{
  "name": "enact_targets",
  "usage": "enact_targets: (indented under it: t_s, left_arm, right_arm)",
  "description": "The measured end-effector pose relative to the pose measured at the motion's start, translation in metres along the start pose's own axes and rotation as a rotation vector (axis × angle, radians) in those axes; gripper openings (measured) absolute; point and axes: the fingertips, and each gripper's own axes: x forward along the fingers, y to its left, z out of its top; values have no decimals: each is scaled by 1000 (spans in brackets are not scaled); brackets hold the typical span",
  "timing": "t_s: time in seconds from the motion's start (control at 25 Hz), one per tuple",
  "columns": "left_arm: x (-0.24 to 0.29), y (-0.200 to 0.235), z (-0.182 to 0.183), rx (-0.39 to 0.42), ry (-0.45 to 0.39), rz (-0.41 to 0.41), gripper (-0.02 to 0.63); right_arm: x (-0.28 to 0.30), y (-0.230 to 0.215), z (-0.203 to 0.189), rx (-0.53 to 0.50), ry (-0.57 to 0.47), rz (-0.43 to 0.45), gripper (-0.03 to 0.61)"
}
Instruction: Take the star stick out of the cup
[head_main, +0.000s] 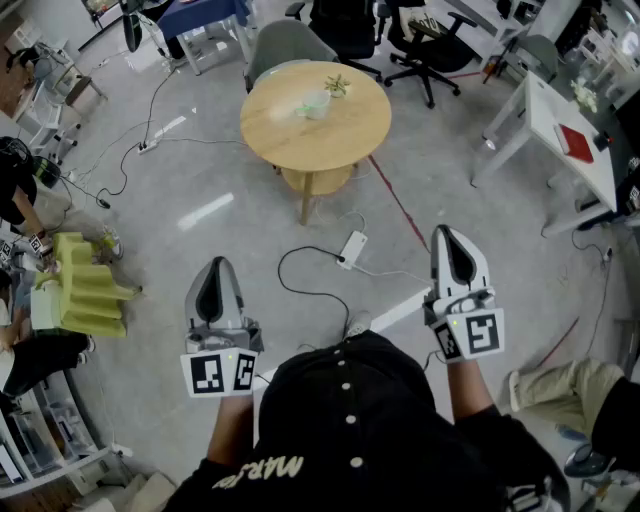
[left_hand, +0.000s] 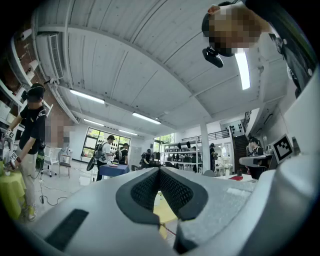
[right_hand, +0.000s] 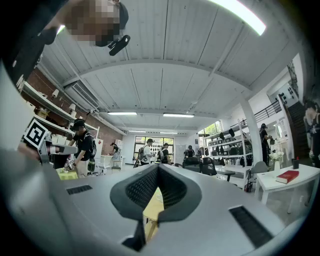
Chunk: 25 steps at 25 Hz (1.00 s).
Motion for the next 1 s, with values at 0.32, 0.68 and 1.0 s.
enact_targets:
  t_s: [0.32, 0.68, 1.0]
  left_arm:
    - [2, -9, -3, -8, 1, -9, 3]
    - [14, -13, -9, -8, 21, -6, 3]
    - [43, -24, -21, 6, 43, 61, 3]
  right_arm:
    - [-3, -3, -4, 13, 11, 8, 0]
    - [1, -10, -10, 50, 5, 43, 7]
    - [23, -52, -21, 73, 7, 119, 218]
